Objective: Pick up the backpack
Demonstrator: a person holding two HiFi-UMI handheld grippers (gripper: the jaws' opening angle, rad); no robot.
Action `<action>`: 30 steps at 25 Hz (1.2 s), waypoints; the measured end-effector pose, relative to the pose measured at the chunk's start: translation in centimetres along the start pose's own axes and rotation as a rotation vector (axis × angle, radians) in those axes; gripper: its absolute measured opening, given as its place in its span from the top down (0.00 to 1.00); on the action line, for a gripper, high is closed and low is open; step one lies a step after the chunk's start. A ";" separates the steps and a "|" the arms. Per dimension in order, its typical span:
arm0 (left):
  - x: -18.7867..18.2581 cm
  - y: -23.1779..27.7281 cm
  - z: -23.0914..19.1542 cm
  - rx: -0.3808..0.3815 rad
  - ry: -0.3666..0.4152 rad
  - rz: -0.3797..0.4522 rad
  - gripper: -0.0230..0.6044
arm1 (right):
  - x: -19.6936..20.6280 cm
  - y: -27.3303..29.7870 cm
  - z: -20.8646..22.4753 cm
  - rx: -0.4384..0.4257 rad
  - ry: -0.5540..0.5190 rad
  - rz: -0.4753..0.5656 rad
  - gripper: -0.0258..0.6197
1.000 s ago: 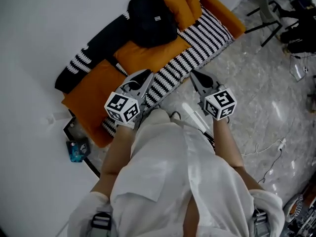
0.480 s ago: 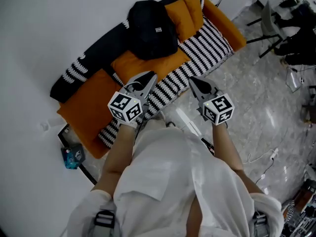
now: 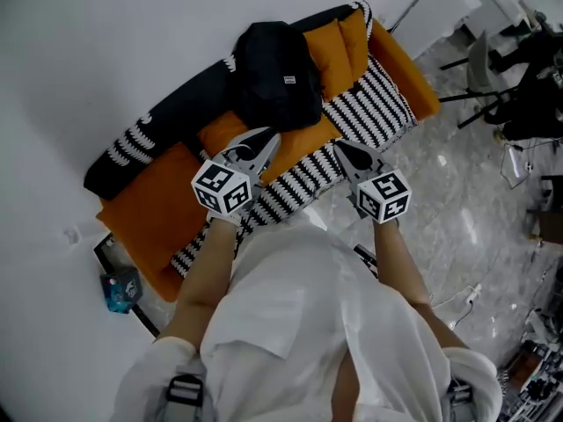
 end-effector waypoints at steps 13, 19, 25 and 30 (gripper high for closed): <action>0.2 0.0 -7.4 -0.097 -0.032 -0.021 0.86 | 0.2 8.7 1.1 -0.092 -0.046 -0.087 0.93; 0.5 1.4 -11.7 -0.192 -0.062 -0.026 0.86 | -1.0 13.6 3.2 -0.166 -0.095 -0.105 0.93; 0.8 4.1 -15.1 -0.259 -0.102 -0.032 0.86 | -1.6 17.7 6.1 -0.211 -0.107 -0.130 0.93; 1.0 6.4 -17.6 -0.287 -0.124 -0.049 0.86 | -1.9 21.1 8.5 -0.230 -0.101 -0.141 0.93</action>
Point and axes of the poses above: the fingertips, and each gripper's own axes: y forward along the fingers, z to its right, x out of its underside, the point moved 1 cm from there along -y, backward along the fingers, and after that the axes turned 10 degrees about x, right-handed, at the moved point
